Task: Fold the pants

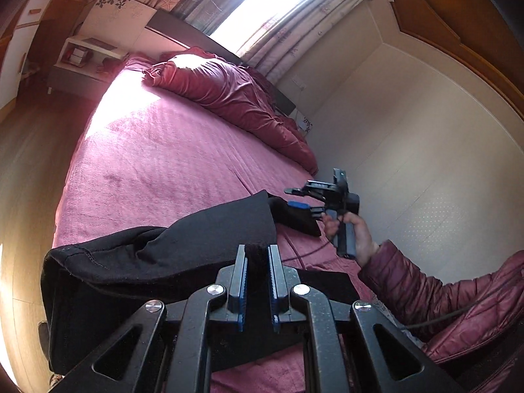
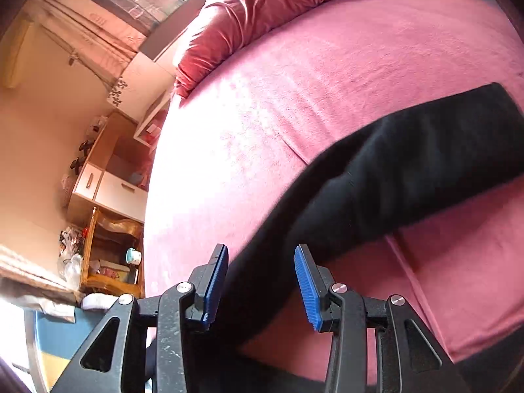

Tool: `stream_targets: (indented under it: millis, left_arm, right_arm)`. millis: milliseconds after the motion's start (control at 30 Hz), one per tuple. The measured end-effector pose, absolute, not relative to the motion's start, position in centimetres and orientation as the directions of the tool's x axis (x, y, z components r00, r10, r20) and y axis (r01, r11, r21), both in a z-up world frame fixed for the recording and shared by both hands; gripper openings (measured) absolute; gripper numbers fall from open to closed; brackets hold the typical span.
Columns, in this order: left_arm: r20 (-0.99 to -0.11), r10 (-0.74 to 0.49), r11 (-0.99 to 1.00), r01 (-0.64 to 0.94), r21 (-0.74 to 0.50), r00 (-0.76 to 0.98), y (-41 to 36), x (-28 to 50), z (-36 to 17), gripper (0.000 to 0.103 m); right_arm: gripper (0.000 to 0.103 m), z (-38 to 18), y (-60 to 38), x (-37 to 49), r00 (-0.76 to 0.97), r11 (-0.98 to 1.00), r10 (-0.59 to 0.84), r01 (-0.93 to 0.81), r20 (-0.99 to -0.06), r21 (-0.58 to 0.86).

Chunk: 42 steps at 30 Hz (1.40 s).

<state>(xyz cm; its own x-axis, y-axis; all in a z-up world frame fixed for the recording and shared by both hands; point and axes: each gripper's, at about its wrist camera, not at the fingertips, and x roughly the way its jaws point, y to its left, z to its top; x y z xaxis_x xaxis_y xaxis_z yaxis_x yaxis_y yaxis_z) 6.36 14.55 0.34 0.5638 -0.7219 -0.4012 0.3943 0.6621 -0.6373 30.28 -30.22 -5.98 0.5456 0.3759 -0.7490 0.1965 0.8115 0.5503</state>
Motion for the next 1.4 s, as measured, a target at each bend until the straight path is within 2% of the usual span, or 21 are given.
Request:
stream_targets:
  millis: [200,267,367,400,467,533,667,833,1033,1200,1400]
  left_arm:
    - [-0.406,-0.733,0.652,0.392,-0.650,0.547,14.9,5.4,0.2,0.009]
    - [-0.405,-0.733,0.651,0.392,-0.650,0.546,15.2,5.4,0.3,0.009]
    - [-0.405,-0.734,0.651,0.396,-0.648,0.545,15.6,5.6,0.7,0.008]
    - [-0.404,-0.734,0.651,0.394,-0.649,0.546,15.8,5.6,0.8,0.008]
    - [-0.400,-0.729,0.649,0.377,-0.660,0.555,16.3,5.9,0.8,0.008]
    - [-0.399,-0.712,0.653,0.336,-0.679,0.578,17.2,6.7,0.6,0.008]
    - [-0.444,-0.600,0.719,0.204,-0.665,0.666,20.2,10.9,1.0,0.008]
    - [-0.479,-0.453,0.784,0.080,-0.615,0.752,23.7,18.0,2.9,0.008]
    - [-0.509,-0.391,0.816,0.034,-0.576,0.767,24.3,22.9,3.5,0.008]
    - [-0.488,-0.413,0.796,0.044,-0.603,0.769,24.8,20.3,2.2,0.008]
    - [-0.492,-0.450,0.765,0.038,-0.643,0.745,25.4,13.4,-0.7,0.008]
  right_arm:
    - [0.043,-9.3,-29.2,35.1,0.465,0.825,0.313,0.299,-0.828,0.479]
    - [0.036,-10.0,-29.7,35.9,0.464,0.820,0.300,0.320,-0.833,0.474]
    - [0.034,-10.4,-30.3,37.1,0.465,0.814,0.291,0.339,-0.836,0.472]
    - [0.033,-10.6,-30.5,37.6,0.458,0.815,0.283,0.348,-0.843,0.463]
    - [0.017,-11.0,-31.1,37.6,0.444,0.823,0.273,0.352,-0.853,0.447]
    - [0.010,-11.0,-31.2,37.5,0.427,0.843,0.254,0.343,-0.868,0.416]
    - [0.008,-8.0,-31.4,36.0,0.497,0.851,0.265,0.282,-0.826,0.443]
    - [0.008,-2.4,-32.5,31.5,0.616,0.834,0.316,0.183,-0.722,0.521]
    - [0.008,1.7,-33.5,22.1,0.692,0.817,0.366,0.081,-0.622,0.571]
    - [0.008,-0.2,-33.2,12.9,0.680,0.806,0.406,0.049,-0.610,0.590]
    - [0.007,-5.3,-32.4,6.5,0.614,0.800,0.414,0.107,-0.672,0.591]
